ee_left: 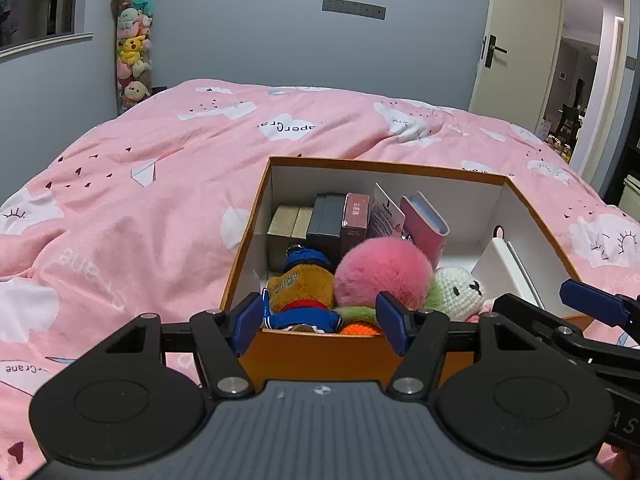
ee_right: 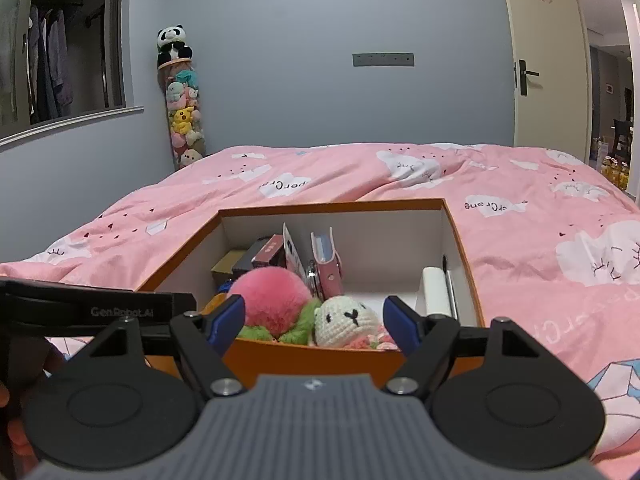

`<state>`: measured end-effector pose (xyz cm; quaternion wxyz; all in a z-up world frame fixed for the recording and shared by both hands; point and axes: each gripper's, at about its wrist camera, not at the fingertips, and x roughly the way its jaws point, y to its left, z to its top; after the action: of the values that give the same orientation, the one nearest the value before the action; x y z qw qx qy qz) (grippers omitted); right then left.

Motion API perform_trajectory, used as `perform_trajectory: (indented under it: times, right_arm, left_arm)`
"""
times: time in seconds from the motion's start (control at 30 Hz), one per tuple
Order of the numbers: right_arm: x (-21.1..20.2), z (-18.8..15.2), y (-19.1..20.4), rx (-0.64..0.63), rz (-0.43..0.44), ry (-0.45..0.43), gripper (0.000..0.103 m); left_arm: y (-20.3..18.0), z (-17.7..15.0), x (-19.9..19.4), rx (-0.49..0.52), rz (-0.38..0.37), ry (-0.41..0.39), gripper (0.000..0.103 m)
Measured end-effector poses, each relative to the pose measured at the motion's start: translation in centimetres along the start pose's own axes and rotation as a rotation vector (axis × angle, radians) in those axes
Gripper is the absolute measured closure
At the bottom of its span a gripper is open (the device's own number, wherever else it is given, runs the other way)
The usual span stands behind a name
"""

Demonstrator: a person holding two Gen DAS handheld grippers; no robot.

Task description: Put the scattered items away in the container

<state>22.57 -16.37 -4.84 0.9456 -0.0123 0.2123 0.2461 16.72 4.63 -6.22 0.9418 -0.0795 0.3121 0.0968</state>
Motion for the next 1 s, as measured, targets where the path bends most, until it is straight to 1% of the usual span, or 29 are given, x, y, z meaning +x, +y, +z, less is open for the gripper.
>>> perform_trajectory:
  times: [0.53,0.6,0.7,1.0]
  right_arm:
    - [1.1,-0.8,-0.1,-0.005,0.001,0.037,0.025]
    - [1.2,-0.9,-0.1,-0.012,-0.002,0.037,0.024]
    - [1.4,-1.0,0.1,-0.030,-0.010,0.038,0.023]
    - [1.7,-1.2,0.2,-0.050,-0.021,0.044,0.022]
  left_arm:
    - [-0.5,-0.5,0.7,0.048,0.022,0.003,0.022]
    - [-0.6,-0.5,0.7,0.048,0.023,0.003,0.018]
    - [-0.6,-0.5,0.8,0.050,0.031,0.004,0.016]
    - [-0.7,-0.4,1.3,0.053,0.050,0.014,0.014]
